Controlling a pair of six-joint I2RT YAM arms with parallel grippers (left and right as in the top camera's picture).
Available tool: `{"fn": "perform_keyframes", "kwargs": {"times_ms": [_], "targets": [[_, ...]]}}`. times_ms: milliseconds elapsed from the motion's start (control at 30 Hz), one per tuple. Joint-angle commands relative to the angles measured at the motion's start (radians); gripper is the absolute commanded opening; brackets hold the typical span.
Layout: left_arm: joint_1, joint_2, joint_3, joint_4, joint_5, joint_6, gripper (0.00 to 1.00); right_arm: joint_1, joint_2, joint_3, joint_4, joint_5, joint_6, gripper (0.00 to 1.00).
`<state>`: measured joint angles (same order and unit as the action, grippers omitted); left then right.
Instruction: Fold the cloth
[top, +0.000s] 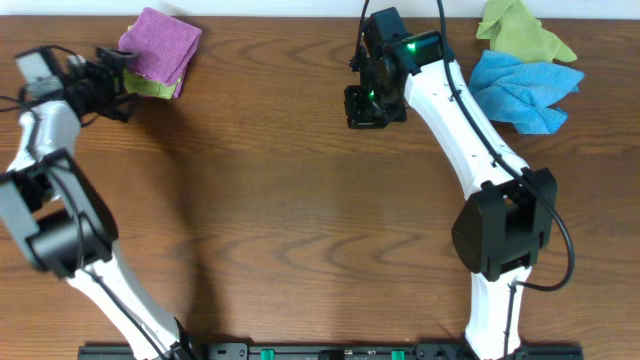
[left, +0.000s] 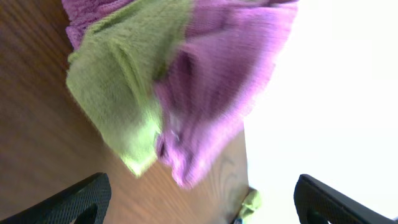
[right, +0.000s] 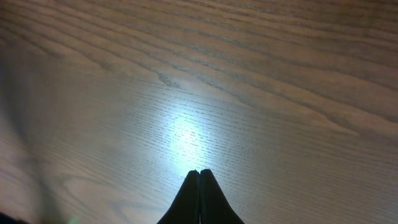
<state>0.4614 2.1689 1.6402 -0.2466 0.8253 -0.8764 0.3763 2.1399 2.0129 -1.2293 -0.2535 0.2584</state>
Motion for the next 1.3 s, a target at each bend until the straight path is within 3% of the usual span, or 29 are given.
{"fn": "perform_keyframes", "kwargs": {"times_ms": [0,267,300,467,667,867,1033,1067,1133,1167,1200,1267], "targets": [[0.011,-0.149,0.014,-0.091,-0.089,0.193,0.95,0.018,-0.005,0.008,-0.004,0.003,-0.007,0.02],[-0.013,-0.472,0.002,-0.486,-0.261,0.662,1.0,0.003,-0.155,0.016,-0.084,0.145,-0.039,0.02],[-0.023,-0.519,-0.014,-0.518,-0.268,0.695,0.95,0.005,-0.187,0.016,-0.084,0.162,-0.04,0.02],[-0.062,-0.799,-0.19,-0.579,-0.282,0.717,0.94,0.039,-0.404,0.014,-0.118,0.304,-0.058,0.02],[-0.214,-1.217,-0.372,-0.645,-0.478,0.751,0.97,0.09,-0.722,-0.085,-0.171,0.388,-0.058,0.02],[-0.393,-1.564,-0.38,-0.821,-0.575,0.762,0.98,0.145,-1.164,-0.391,-0.114,0.422,-0.054,0.02],[-0.409,-1.694,-0.383,-1.038,-0.574,0.773,0.96,0.147,-1.52,-0.738,-0.092,0.422,-0.04,0.03],[-0.409,-1.706,-0.383,-1.061,-0.574,0.773,0.96,0.147,-1.567,-0.787,-0.091,0.421,-0.02,0.21],[-0.409,-1.721,-0.383,-1.081,-0.572,0.773,0.96,0.147,-1.633,-0.85,-0.09,0.421,0.011,0.7],[-0.409,-1.724,-0.383,-1.086,-0.57,0.778,0.96,0.147,-1.656,-0.868,-0.09,0.422,0.018,0.89],[-0.409,-1.724,-0.383,-1.091,-0.57,0.786,0.96,0.147,-1.667,-0.875,-0.09,0.422,0.018,0.99],[-0.409,-1.724,-0.383,-1.096,-0.57,0.788,0.95,0.147,-1.671,-0.877,-0.088,0.423,0.018,0.99]]}}
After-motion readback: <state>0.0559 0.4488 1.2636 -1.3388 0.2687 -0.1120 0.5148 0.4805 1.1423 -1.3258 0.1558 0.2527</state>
